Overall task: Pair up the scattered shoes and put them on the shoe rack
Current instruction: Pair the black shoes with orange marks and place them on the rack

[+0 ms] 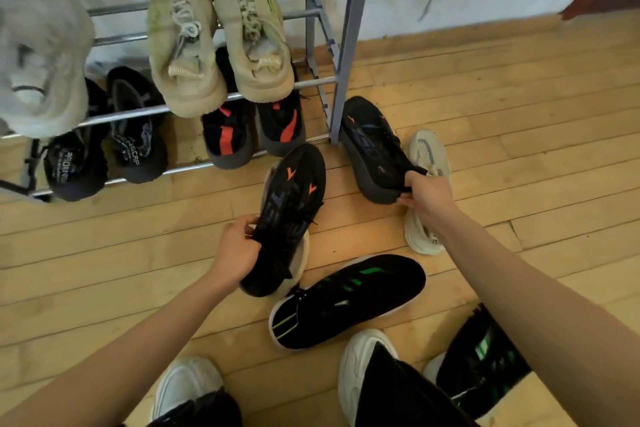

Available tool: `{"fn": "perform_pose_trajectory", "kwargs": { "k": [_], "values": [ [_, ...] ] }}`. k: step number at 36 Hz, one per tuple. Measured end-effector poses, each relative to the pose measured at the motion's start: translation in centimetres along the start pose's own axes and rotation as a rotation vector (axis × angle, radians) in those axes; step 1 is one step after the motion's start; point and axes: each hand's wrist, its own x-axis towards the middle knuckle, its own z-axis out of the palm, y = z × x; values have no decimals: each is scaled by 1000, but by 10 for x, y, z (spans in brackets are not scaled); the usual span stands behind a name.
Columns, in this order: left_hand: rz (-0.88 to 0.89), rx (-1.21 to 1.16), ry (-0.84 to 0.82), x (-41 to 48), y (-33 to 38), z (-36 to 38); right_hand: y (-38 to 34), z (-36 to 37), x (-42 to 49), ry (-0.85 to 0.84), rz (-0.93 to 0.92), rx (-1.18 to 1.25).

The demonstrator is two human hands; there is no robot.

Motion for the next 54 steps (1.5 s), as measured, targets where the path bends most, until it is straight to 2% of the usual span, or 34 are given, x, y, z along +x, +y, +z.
{"fn": "perform_pose_trajectory", "kwargs": {
  "k": [3,5,7,9,12,16,19,23,27,29,32,36,40,44,51,54],
  "values": [
    [49,199,2,-1,0,1,18,-11,-31,-6,37,35],
    [169,338,93,-8,2,5,33,-15,-54,-38,87,127],
    [308,354,152,-18,8,13,46,-15,-77,-76,163,245],
    [303,274,37,-29,16,23,59,-9,-96,-113,203,306],
    [110,74,-223,-41,25,34,73,6,-119,-154,219,373],
    [34,-235,-221,-47,31,32,73,21,-136,-158,178,421],
    [-8,-426,-251,-48,37,23,76,28,-143,-189,101,366],
    [11,-327,-228,-49,31,10,88,33,-152,-283,28,183],
    [-40,-425,-196,-50,18,-16,93,35,-154,-468,-198,-147],
    [-61,-427,-186,-52,8,-34,90,39,-155,-560,-231,-196],
    [-72,-397,-167,-55,-14,-59,86,49,-148,-591,-81,-146],
    [-124,-420,-104,-55,-43,-83,88,67,-127,-570,80,-320],
    [-141,-411,-73,-50,-65,-99,91,89,-115,-573,130,-397],
    [-160,-415,-46,-43,-79,-104,89,109,-112,-600,254,-276],
    [-169,-416,-76,-33,-96,-99,91,124,-105,-515,284,-257],
    [-149,-428,-95,-30,-101,-97,92,123,-107,-507,342,-160]
  ]
}}
